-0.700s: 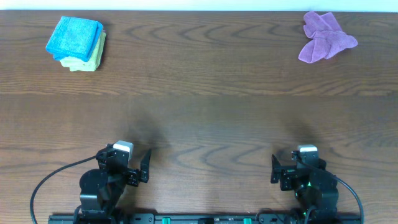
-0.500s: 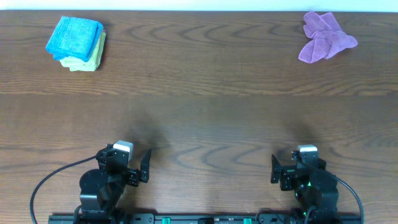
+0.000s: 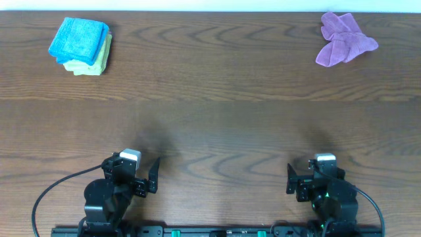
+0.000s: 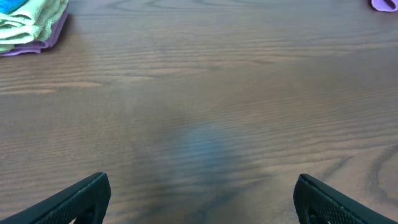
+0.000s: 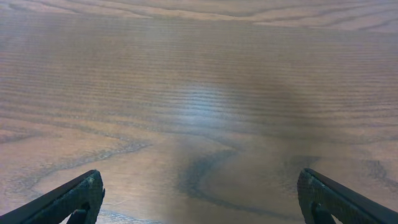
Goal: Fold the cloth
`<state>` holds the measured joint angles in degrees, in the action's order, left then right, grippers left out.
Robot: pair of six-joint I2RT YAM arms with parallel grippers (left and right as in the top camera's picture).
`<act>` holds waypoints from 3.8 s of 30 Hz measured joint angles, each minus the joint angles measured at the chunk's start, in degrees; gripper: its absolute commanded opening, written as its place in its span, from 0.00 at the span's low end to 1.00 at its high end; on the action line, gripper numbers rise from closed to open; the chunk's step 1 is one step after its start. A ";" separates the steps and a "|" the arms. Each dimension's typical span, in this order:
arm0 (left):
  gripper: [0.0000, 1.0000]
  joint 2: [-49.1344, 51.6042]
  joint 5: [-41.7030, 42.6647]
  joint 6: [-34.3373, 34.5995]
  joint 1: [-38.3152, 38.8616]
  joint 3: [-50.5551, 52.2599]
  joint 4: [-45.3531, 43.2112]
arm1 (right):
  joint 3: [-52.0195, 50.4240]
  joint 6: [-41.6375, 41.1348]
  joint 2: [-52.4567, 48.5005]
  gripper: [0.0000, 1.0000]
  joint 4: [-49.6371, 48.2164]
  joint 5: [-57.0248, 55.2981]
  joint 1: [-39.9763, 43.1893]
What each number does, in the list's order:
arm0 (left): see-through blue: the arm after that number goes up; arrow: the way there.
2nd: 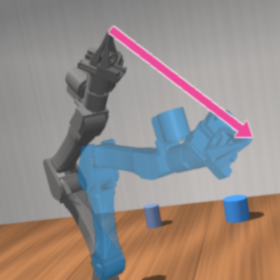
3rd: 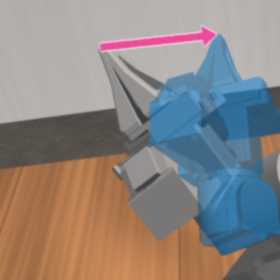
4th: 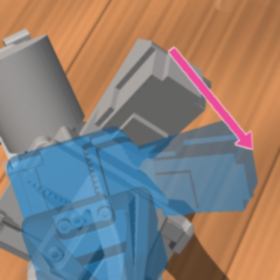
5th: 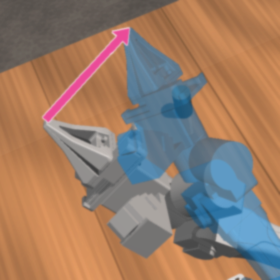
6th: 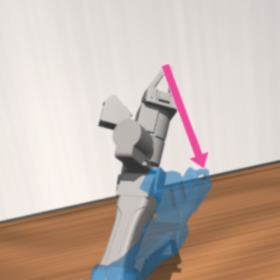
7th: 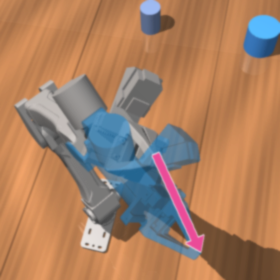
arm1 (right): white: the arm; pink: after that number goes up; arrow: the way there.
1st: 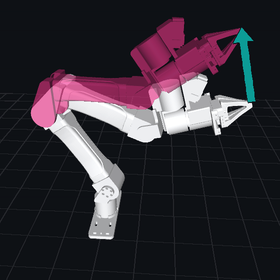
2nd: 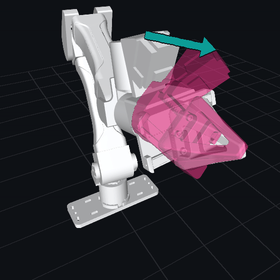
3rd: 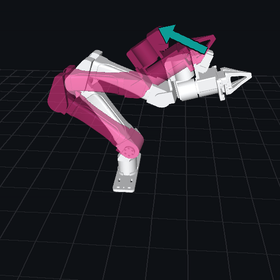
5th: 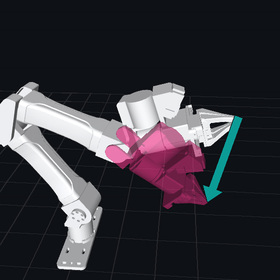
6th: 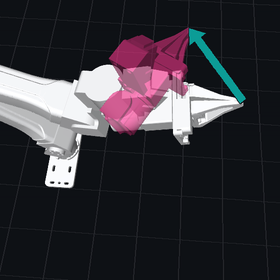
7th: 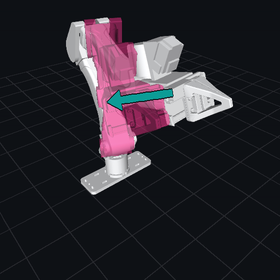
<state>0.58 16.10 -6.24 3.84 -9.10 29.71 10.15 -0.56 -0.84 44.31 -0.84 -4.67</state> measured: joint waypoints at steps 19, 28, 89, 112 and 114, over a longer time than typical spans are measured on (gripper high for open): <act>0.95 0.00 0.00 0.00 0.00 0.00 0.00 | 0.00 0.00 0.00 0.99 0.00 0.00 0.00; 0.95 0.00 0.02 0.00 0.00 0.00 0.02 | -0.59 -2.69 0.00 0.99 -13.35 1.40 0.00; 0.95 0.00 0.00 0.00 0.00 0.00 -0.02 | 70.40 -22.16 -122.25 0.99 -49.90 -0.44 22.77; 0.95 0.00 0.00 0.00 0.00 0.00 -0.04 | 74.38 -21.09 -130.68 0.01 -53.68 3.13 23.08; 0.95 0.00 0.00 0.00 0.00 0.00 -0.04 | 74.38 -21.09 -130.44 0.01 -53.31 7.41 23.02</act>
<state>0.58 16.10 -6.24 3.84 -9.10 29.67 84.53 -21.65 -131.28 -8.99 6.57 18.35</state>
